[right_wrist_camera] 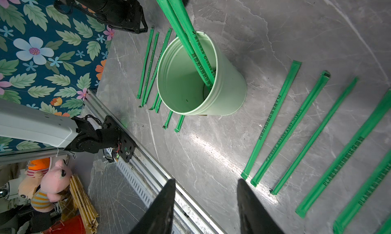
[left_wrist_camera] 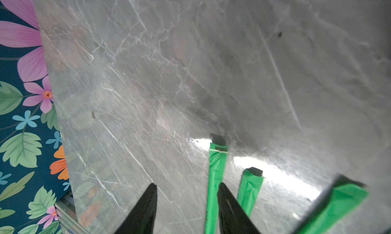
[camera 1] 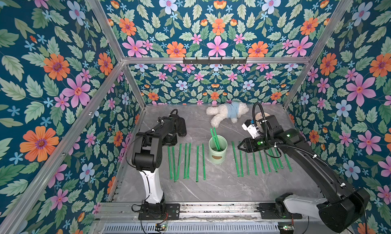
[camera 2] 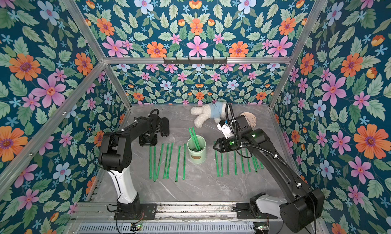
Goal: Take the straws out of the storage container
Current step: Place the straw at the center of the board, then pick up the straw from the container.
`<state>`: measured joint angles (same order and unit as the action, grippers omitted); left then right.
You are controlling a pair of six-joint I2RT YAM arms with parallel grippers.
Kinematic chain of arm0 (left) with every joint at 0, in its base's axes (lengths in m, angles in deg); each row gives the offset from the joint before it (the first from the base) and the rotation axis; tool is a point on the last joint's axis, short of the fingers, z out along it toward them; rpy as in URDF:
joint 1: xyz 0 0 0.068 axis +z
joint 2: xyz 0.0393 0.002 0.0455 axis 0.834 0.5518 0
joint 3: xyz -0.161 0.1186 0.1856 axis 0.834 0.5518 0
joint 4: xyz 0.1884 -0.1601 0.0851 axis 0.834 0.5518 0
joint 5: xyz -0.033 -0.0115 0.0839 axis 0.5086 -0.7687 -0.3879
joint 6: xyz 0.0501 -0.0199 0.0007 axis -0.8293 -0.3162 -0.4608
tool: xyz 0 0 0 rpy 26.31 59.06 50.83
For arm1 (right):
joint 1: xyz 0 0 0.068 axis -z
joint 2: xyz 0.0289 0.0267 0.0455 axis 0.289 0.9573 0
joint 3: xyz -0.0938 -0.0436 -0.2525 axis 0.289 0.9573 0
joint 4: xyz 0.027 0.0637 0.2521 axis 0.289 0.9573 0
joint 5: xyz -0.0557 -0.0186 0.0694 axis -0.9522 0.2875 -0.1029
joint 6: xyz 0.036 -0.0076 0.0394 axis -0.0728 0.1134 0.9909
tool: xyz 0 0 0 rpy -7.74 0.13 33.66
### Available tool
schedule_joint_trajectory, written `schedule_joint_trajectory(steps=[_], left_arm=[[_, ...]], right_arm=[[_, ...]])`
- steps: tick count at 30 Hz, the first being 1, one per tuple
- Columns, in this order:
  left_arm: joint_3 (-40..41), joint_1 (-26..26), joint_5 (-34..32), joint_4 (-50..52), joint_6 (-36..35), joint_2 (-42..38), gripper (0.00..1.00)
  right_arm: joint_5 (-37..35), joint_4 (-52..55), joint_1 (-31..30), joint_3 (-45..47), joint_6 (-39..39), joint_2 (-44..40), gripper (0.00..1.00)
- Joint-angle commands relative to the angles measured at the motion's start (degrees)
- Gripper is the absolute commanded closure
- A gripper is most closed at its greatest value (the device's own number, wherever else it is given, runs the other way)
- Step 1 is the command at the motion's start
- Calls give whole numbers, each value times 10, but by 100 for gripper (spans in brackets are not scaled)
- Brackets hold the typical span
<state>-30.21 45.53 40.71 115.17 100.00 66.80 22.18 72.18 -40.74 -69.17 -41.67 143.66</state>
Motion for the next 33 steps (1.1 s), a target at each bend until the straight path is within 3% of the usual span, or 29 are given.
schedule_joint_trajectory(steps=[1, 4, 8, 10, 15, 17, 21, 33], left_arm=[[7, 1, 6, 5, -1, -16, 51], [9, 0, 20, 4, 6, -41, 54], [-1, -27, 93, -19, 12, -118, 56], [-7, -60, 118, -40, 23, -165, 56], [41, -210, 134, -198, 58, -277, 53], [65, -239, 157, -250, 82, -302, 54], [106, -270, 179, -325, 110, -323, 53], [120, -308, 193, -374, 123, -288, 56]], right_arm=[[1, -1, 0, -5, -1, 1, 51], [0, -1, 0, -6, -2, 0, 51], [-1, -1, 0, -7, -1, -1, 51], [-1, -2, 0, -8, 0, -1, 51], [3, -5, 0, -9, 2, 1, 51], [4, -2, 0, -11, 1, 1, 51], [3, 0, 0, -13, -1, -5, 51], [2, -1, 0, -9, 0, -8, 51]])
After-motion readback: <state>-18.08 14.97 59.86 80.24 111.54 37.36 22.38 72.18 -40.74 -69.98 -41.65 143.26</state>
